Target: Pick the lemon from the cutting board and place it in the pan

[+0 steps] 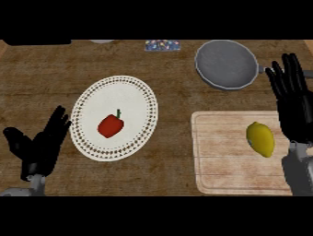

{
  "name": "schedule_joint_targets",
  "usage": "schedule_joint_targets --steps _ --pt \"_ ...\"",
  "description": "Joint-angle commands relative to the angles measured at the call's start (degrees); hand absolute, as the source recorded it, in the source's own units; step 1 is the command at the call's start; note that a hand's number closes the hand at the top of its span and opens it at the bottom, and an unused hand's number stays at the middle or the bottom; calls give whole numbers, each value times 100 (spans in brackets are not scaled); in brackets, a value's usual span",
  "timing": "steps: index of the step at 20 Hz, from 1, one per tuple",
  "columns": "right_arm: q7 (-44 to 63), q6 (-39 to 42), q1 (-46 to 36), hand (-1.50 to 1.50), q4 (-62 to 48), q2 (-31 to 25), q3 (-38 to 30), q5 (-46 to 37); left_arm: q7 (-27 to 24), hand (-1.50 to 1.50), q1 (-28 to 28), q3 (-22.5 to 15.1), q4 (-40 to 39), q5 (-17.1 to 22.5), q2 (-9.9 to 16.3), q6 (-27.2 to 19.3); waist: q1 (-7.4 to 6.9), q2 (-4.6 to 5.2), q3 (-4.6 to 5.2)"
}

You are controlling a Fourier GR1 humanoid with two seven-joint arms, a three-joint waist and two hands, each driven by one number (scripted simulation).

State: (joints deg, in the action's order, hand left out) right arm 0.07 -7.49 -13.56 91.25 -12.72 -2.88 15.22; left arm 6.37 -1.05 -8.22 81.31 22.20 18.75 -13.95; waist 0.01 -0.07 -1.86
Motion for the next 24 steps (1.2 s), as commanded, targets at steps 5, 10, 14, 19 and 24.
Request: schedule_joint_targets --steps 5,10,14,19,24 --pt "70 749 -42 -150 -962 -1132 -773 160 -148 0 -727 -448 582 -937 735 403 56 24 173" --pt "-598 -912 619 150 -1628 -1476 -335 -2291 168 0 -883 -838 882 -1077 668 505 11 44 166" --pt "-2003 -1228 1091 -150 -2030 -639 -614 -1904 78 0 -829 -817 804 -1255 554 552 14 15 178" --pt "-884 -609 1412 -150 -1442 -1334 89 -2670 181 0 -848 -494 748 -1089 651 900 12 5 192" --pt "984 -88 1297 -150 -384 -2224 429 -3321 201 0 -1069 -549 570 -1296 515 805 69 -2 205"
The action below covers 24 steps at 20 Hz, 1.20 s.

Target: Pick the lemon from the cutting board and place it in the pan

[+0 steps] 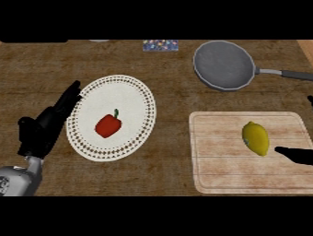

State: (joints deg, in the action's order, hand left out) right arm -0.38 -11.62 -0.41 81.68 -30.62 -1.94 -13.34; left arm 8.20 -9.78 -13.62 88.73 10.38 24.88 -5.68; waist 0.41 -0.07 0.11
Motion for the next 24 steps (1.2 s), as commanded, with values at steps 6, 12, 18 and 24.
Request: schedule_joint_targets --steps 6,12,18,24 --pt "2641 2267 -605 -150 808 -1295 888 -360 61 0 -178 -40 -173 -123 -109 57 -103 21 14" --pt "4376 3693 -1265 -150 1404 -1202 1162 442 -86 0 316 -108 207 -210 -150 70 -125 -9 1" --pt "5927 3749 -1650 -150 1922 -326 1576 154 -117 0 204 35 -25 -420 -435 81 -42 -1 -6" --pt "5781 3852 -1704 -150 1484 -167 1666 -362 -58 0 -14 111 -220 -675 -655 130 -50 11 -9"
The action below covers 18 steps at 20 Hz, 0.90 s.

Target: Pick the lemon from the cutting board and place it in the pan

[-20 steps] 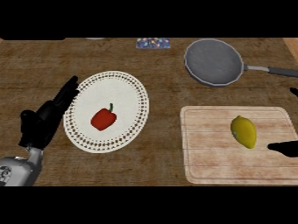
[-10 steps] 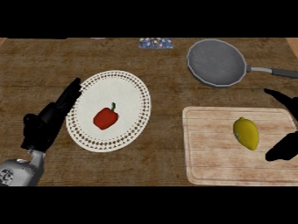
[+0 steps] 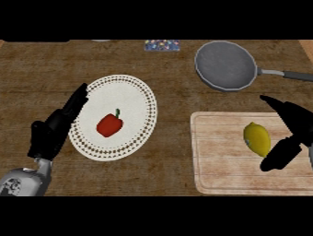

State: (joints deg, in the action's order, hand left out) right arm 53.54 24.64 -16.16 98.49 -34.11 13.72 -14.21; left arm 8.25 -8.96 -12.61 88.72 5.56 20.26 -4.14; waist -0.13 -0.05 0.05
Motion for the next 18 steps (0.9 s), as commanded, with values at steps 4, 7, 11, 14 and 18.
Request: schedule_joint_targets --steps 4,7,11,14,18 --pt "300 152 373 -150 40 159 166 -572 18 0 -184 427 -194 55 30 316 38 4 -3" --pt "71 251 26 -150 -453 403 62 -802 184 0 9 382 166 -97 -74 384 -9 6 -4" --pt "296 397 84 -150 -211 566 -114 -956 -109 0 62 435 -157 -357 -351 336 9 4 -3" --pt "-98 -59 18 -150 -855 1036 74 -1507 260 0 -35 382 135 -438 -465 359 -6 7 -5" --pt "-600 -92 257 -150 -1002 1075 -54 -1957 197 0 -219 706 -112 -463 -485 599 10 7 -5"
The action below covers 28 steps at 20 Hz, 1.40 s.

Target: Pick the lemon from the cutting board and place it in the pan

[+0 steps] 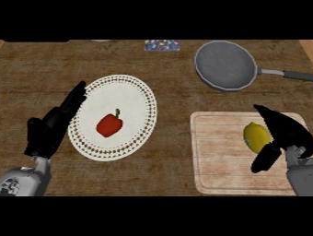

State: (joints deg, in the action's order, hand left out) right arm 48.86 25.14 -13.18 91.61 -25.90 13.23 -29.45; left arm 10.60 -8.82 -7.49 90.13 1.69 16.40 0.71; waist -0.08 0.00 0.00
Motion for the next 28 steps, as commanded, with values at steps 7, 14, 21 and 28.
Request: schedule_joint_targets --steps 7,14,21,28 --pt "-1021 735 68 150 -384 -53 -136 -161 -24 0 118 333 84 -41 -94 346 5 -1 0" --pt "-1019 638 218 150 -70 369 -308 -581 401 0 207 279 512 -370 -325 368 9 -8 0" --pt "-984 318 82 150 578 399 -496 -966 307 0 358 451 592 -257 -360 517 -10 -9 0" --pt "-320 -521 -445 150 1511 2054 2190 -2529 193 0 28 327 126 -428 -439 486 -136 -27 11"
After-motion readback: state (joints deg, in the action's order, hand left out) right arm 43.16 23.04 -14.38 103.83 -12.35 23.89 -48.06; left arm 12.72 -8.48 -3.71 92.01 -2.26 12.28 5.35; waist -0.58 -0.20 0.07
